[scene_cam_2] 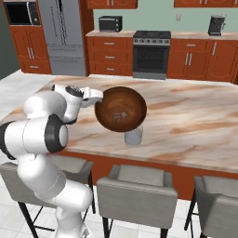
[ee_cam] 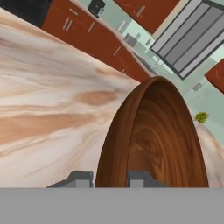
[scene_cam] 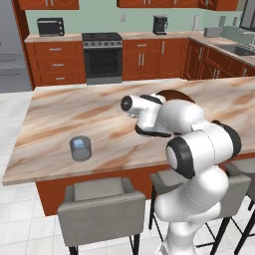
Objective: There are four ice cubes in the ice bowl. Place two ice cubes in each glass of water.
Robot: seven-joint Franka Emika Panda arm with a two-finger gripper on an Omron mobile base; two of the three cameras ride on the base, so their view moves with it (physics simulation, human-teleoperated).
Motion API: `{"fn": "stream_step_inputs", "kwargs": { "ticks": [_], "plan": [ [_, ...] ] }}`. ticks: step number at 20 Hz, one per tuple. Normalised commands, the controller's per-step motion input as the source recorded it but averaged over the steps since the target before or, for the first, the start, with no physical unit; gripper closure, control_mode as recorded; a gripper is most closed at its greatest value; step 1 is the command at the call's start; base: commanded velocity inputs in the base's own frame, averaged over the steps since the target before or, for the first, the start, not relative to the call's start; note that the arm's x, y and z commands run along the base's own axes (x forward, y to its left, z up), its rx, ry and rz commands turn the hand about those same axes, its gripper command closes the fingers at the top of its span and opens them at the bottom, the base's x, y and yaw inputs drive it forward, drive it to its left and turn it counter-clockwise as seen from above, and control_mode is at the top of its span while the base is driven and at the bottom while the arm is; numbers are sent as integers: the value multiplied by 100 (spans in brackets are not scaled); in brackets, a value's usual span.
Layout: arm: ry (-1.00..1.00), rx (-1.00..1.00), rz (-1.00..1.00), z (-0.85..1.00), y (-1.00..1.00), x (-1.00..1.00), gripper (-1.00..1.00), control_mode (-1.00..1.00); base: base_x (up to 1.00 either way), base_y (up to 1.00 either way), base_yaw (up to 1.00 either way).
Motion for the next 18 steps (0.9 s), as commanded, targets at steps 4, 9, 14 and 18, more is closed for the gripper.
{"fn": "stream_step_inputs", "kwargs": {
  "ticks": [4, 9, 14, 18],
  "plan": [
    [0, 0, 0, -7, -9, 32, 100, -100, 0, 0, 0],
    [0, 0, 2, -6, 0, 38, 100, -100, 0, 0, 0],
    [-4, 0, 2, -9, -1, 31, 100, -100, 0, 0, 0],
    [-9, 1, 2, -9, -7, 25, 100, -100, 0, 0, 0]
  ]
}}
